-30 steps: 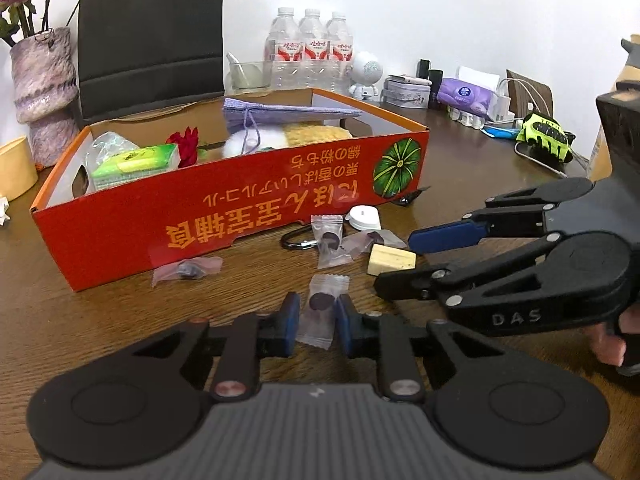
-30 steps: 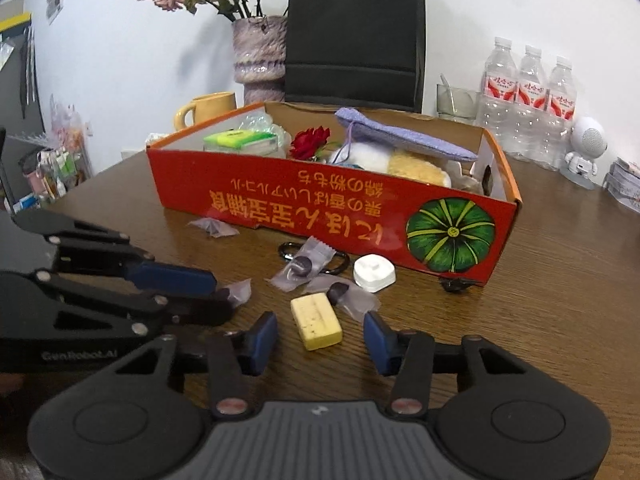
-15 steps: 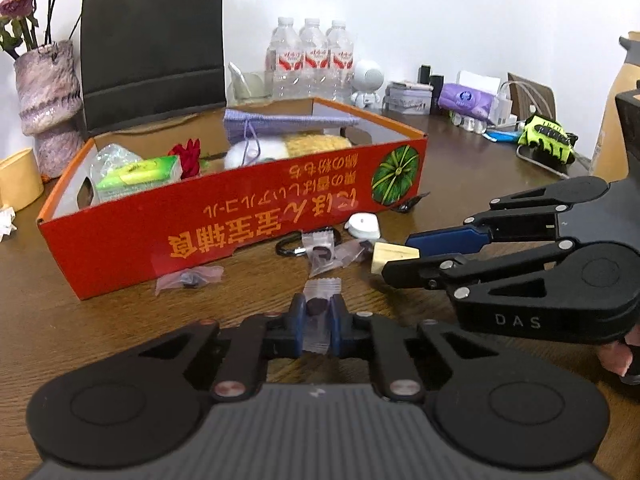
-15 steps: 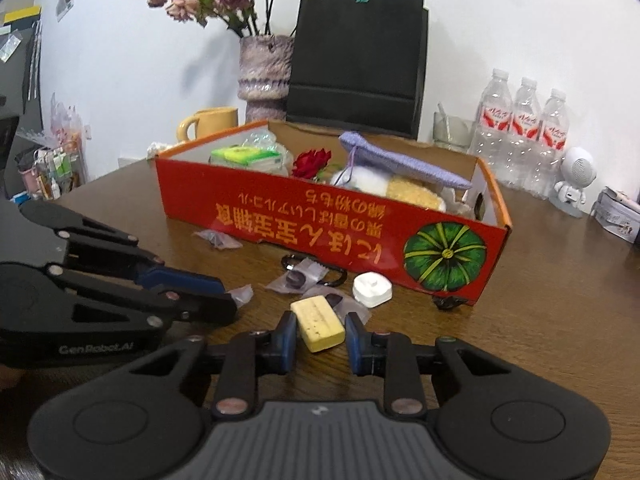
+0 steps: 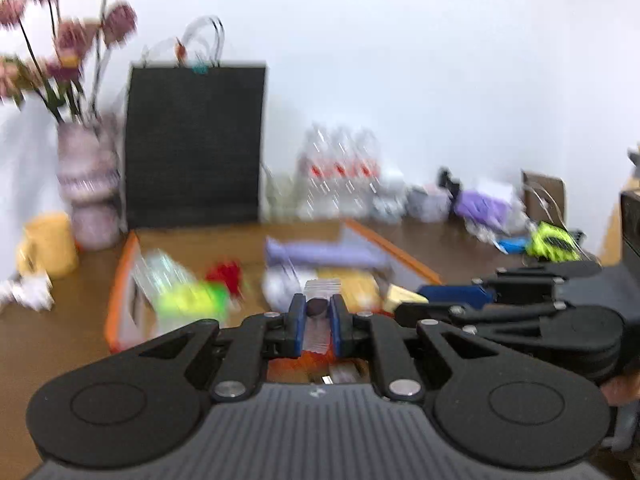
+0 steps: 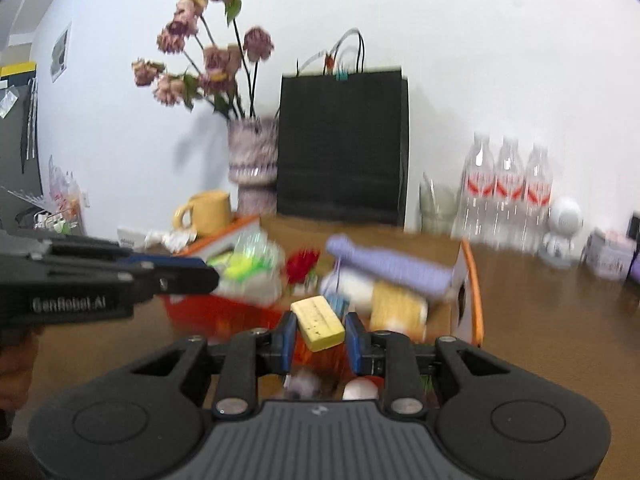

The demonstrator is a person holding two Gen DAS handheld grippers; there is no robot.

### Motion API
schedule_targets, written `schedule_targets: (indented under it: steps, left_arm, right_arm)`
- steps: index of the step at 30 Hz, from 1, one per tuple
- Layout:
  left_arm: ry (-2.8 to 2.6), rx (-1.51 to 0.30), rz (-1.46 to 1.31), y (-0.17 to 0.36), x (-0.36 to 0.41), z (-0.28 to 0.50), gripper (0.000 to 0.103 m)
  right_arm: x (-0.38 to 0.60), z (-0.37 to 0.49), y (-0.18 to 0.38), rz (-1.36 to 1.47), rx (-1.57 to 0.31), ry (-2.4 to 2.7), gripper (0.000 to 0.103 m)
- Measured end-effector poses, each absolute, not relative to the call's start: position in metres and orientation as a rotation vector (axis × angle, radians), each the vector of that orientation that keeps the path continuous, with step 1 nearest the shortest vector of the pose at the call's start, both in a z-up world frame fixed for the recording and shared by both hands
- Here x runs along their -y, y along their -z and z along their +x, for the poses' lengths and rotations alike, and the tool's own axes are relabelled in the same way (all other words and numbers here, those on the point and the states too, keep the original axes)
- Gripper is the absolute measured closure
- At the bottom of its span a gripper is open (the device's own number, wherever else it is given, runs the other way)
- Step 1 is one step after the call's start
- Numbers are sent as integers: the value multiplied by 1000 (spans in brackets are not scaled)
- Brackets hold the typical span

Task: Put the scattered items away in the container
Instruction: 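Carry the packet and yellow block into the box and open both grippers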

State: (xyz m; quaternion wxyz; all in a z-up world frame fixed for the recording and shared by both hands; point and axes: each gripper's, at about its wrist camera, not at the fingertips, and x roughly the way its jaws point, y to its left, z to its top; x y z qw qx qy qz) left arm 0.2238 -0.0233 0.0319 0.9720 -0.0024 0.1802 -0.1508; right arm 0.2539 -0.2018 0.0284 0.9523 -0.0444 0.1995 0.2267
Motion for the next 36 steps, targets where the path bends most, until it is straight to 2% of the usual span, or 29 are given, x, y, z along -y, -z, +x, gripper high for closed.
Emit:
schedule_targets:
  steps: [5,11,24,25,26,27,28,29,32,33,34,36]
  left_arm:
    - [243,-355,-96,-46,16,265,90]
    - [193,-435,-176,-26,12,306,90]
    - [183,-537,-130,5,14,322,89]
    - [183,-538,-128,5,14,321,86]
    - [183,-537,-127,4,14,321,82]
    - [184,-532,-124,3,14,320,73]
    - [181,-522,-118,2,14,319,65]
    - [172,-510,-106,0,15,317,61]
    - [165,-486,-91,-7,14,313,45]
    - [165,-484,-94,-9,13,312,31]
    - [160,-481,-96,-11,13,310,17]
    - [153,-468,-90,-16,14,307,6]
  right_arm:
    - [185,295,-42,-86,-417,-422,78]
    - [175,345,-21,-20,-520,-353,78]
    - [170,353,5,-78,-593,-344,78]
    - [170,353,5,-78,-593,-342,77]
    - [171,353,4,-76,-593,-339,71]
    - [171,352,2,-71,-594,-336,65]
    - [173,352,1,-65,-592,-335,50]
    - [173,351,-1,-63,-589,-334,39]
    - [174,347,-7,-77,-585,-340,29]
    - [175,346,-9,-78,-586,-343,24]
    - [175,345,-12,-78,-587,-347,16]
    - [176,343,-16,-81,-591,-357,9]
